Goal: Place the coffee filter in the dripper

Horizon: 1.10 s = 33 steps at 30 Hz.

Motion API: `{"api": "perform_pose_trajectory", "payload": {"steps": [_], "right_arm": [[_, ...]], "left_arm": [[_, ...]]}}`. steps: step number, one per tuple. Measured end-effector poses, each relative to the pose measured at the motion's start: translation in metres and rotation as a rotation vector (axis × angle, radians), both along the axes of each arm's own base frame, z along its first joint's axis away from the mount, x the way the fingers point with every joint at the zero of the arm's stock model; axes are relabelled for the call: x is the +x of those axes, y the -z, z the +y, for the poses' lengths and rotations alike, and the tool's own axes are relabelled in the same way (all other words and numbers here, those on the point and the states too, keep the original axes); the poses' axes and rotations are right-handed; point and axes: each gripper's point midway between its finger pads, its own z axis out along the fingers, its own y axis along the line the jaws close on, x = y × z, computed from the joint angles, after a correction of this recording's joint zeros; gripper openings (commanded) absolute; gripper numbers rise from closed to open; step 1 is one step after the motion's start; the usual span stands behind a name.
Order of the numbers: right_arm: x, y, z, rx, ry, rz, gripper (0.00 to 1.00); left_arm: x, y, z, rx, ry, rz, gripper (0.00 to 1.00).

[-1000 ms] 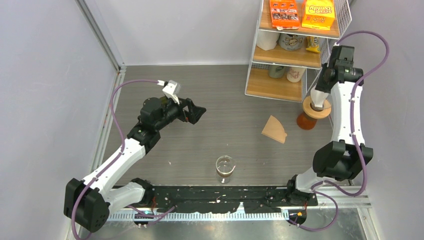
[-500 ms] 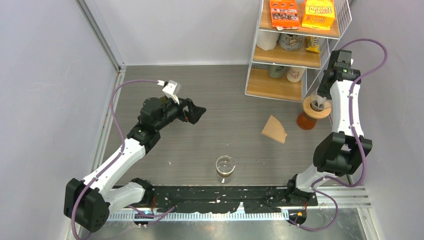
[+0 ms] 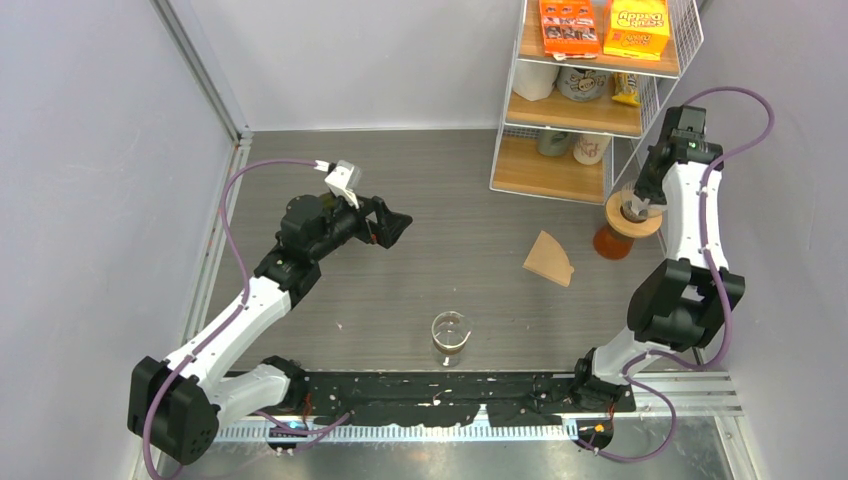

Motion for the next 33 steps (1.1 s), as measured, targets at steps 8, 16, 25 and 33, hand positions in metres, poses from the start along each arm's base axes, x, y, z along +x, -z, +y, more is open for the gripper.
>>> {"api": "perform_pose_trajectory", "payload": {"steps": [8, 16, 25, 33], "right_arm": [[0.005, 0.014, 0.0, 0.024, 0.014, 0.024, 0.23], [0.007, 0.019, 0.0, 0.034, 0.012, 0.034, 0.21], [0.007, 0.027, -0.003, 0.039, 0.017, 0.056, 0.2], [0.007, 0.028, -0.004, 0.039, 0.014, 0.06, 0.2]], "left_arm": [[0.001, 0.001, 0.0, 0.001, -0.003, 0.002, 1.0], [0.002, 0.003, 0.001, 0.005, -0.011, 0.006, 1.0], [0.003, 0.005, 0.001, 0.007, -0.011, 0.011, 1.0], [0.004, 0.007, 0.001, 0.011, -0.018, 0.016, 1.0]]}}
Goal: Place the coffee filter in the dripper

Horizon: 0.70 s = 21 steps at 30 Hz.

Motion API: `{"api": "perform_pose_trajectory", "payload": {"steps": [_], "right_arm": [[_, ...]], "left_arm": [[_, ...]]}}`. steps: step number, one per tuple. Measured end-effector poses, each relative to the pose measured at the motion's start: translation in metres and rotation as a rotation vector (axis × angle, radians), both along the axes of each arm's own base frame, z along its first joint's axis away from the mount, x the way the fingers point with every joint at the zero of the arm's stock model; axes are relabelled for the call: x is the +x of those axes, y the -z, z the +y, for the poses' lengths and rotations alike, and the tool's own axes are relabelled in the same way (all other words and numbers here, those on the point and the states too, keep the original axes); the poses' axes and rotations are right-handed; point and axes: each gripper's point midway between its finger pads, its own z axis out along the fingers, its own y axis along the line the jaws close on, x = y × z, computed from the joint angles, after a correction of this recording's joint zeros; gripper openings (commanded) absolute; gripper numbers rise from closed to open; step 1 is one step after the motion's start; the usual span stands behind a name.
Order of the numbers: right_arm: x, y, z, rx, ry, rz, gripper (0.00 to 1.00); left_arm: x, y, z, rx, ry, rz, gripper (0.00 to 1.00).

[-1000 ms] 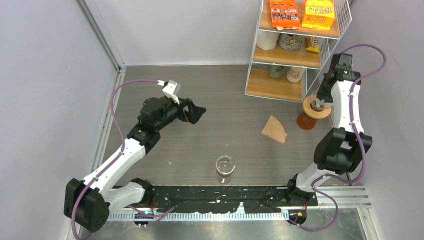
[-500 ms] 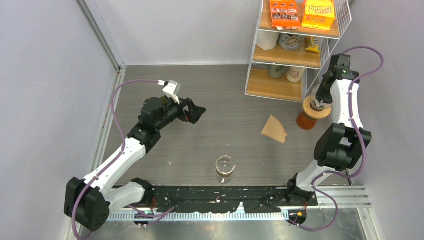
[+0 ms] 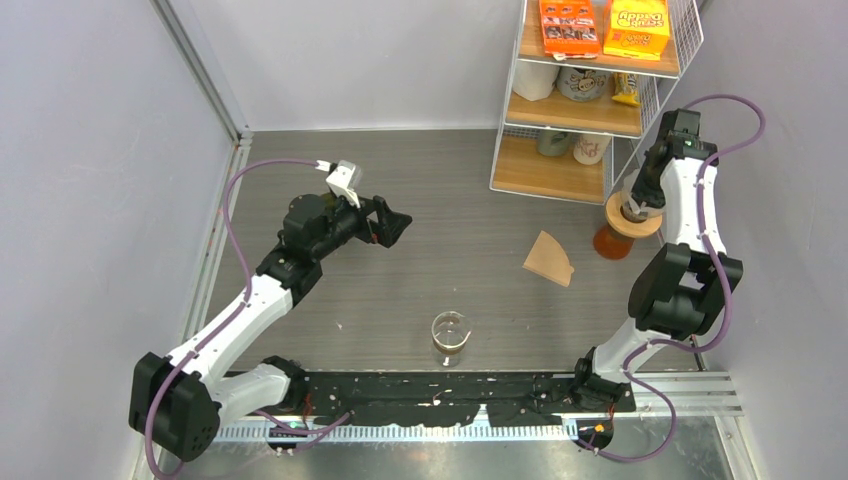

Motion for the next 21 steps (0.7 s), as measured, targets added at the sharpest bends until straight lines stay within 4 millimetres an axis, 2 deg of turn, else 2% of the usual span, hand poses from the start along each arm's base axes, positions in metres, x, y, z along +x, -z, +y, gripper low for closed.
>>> {"api": "perform_pose_trajectory", "payload": {"steps": [12, 21], "right_arm": [[0.0013, 0.005, 0.0008, 0.008, -0.011, 0.013, 0.39], [0.0012, 0.0051, 0.0008, 0.007, -0.014, 0.014, 0.42]], "left_arm": [[0.0001, 0.0001, 0.0002, 0.0, -0.002, 0.0, 1.0], [0.0013, 0.0007, 0.0015, 0.003, -0.012, 0.002, 0.99]]}}
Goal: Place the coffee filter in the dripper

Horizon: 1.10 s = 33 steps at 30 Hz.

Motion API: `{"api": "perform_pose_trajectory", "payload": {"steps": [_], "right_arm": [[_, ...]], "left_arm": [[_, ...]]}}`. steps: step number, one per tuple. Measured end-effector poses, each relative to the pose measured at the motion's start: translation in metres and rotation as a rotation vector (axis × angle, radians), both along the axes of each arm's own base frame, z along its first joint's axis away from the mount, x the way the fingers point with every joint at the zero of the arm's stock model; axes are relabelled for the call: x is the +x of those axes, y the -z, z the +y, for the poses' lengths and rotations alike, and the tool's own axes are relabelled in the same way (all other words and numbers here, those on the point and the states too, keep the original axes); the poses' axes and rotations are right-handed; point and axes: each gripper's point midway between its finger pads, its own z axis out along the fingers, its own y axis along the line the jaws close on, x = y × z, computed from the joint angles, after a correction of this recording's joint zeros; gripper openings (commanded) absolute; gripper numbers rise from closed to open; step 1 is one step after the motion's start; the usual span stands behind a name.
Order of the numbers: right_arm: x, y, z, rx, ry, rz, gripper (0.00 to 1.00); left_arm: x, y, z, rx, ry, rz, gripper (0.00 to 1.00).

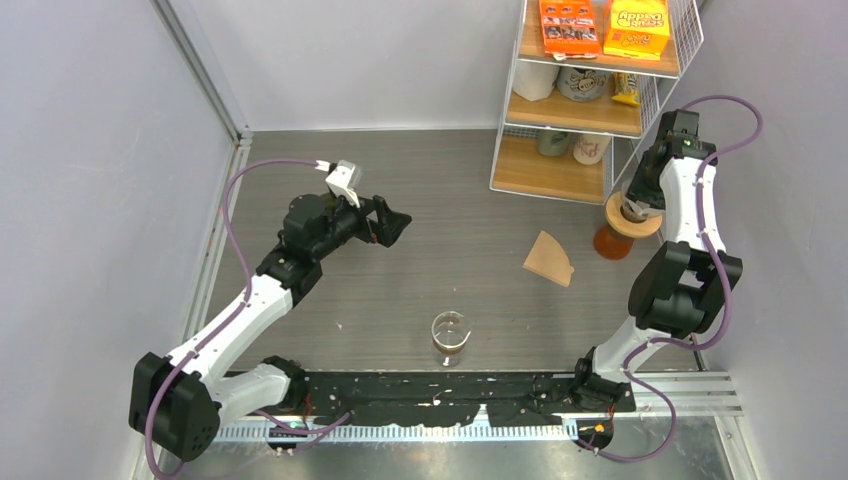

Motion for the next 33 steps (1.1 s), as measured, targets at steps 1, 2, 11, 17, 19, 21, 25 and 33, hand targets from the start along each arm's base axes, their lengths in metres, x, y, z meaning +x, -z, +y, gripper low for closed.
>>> {"api": "perform_pose_trajectory", "payload": {"steps": [1, 2, 11, 17, 19, 21, 25, 33], "right_arm": [[0.0, 0.0, 0.0, 0.001, 0.0, 0.0, 0.38], [0.0, 0.0, 0.0, 0.002, -0.001, -0.001, 0.36], [0.0, 0.001, 0.001, 0.005, -0.009, 0.002, 0.28], [0.0, 0.002, 0.001, 0.006, -0.011, 0.003, 0.26], [0.001, 0.004, 0.001, 0.009, -0.011, 0.008, 0.25], [0.001, 0.009, 0.001, 0.015, -0.01, 0.021, 0.25], [-0.002, 0.022, 0.001, 0.032, -0.009, 0.048, 0.25], [-0.001, 0.029, 0.002, 0.048, -0.012, 0.048, 0.25]], "left_arm": [[0.0, 0.0, 0.0, 0.0, -0.001, 0.0, 0.99], [0.0, 0.0, 0.0, 0.0, -0.002, 0.0, 0.99], [0.0, 0.0, 0.0, 0.001, -0.004, 0.0, 1.0], [0.0, 0.0, 0.0, 0.001, -0.004, 0.0, 1.0], [0.0, 0.0, 0.0, 0.001, -0.004, 0.0, 1.0], [0.001, 0.0, 0.001, 0.001, -0.004, 0.0, 0.99], [0.001, 0.001, 0.0, 0.002, -0.004, 0.003, 1.0], [0.002, 0.004, 0.0, 0.006, -0.004, 0.01, 1.0]]}}
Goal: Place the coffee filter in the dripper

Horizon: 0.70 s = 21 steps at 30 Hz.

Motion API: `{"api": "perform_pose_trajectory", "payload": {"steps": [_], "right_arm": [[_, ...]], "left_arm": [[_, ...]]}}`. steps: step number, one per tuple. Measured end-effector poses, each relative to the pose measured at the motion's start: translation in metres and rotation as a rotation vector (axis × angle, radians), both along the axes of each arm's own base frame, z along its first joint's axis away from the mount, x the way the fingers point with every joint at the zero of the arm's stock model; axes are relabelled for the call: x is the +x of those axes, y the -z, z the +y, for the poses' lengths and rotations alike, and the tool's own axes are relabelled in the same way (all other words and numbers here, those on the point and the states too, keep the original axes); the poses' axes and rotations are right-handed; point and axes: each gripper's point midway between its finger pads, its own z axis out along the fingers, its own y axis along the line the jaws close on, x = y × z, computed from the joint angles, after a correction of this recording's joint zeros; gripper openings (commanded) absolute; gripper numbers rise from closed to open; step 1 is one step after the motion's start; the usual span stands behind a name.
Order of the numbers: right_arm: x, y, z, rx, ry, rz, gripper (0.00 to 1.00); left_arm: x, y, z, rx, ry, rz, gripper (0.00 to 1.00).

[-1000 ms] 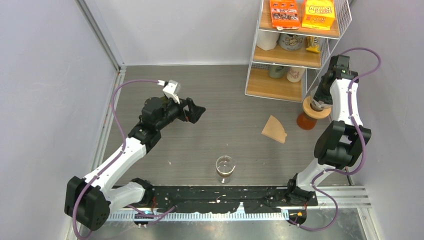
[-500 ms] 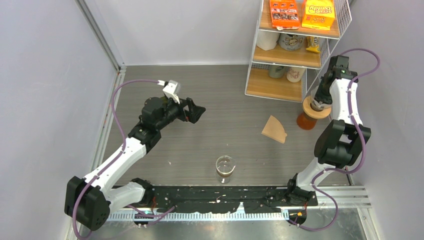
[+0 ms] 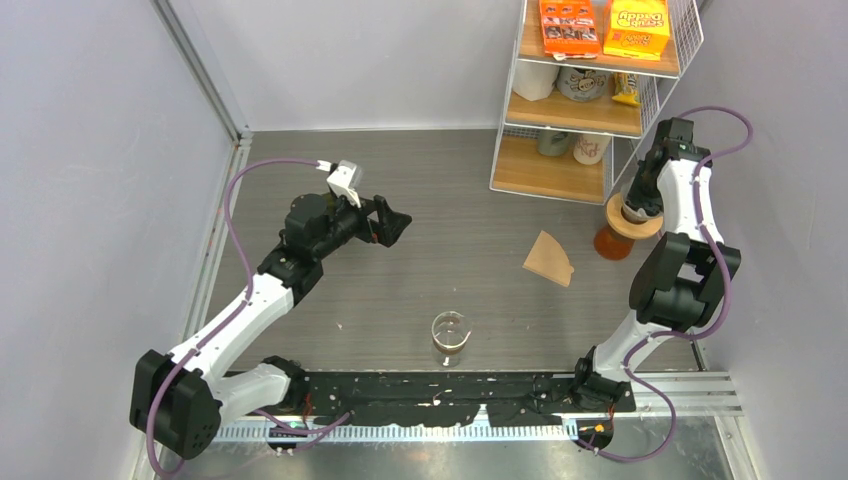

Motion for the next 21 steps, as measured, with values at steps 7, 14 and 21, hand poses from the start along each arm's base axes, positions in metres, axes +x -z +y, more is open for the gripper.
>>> {"api": "perform_pose_trajectory", "payload": {"steps": [7, 14, 21], "right_arm": [[0.0011, 0.0009, 0.0007, 0.008, -0.005, -0.003, 0.31], [0.0022, -0.0012, 0.002, 0.013, -0.011, -0.012, 0.4], [0.0044, -0.0046, 0.0014, 0.01, -0.012, -0.023, 0.43]], "left_arm": [[0.0002, 0.0005, -0.0001, 0.001, 0.0, 0.001, 1.0], [0.0001, 0.0011, 0.0, 0.002, 0.0, 0.003, 1.0], [0.0, 0.0012, -0.0001, 0.002, 0.0, 0.003, 1.0]]}}
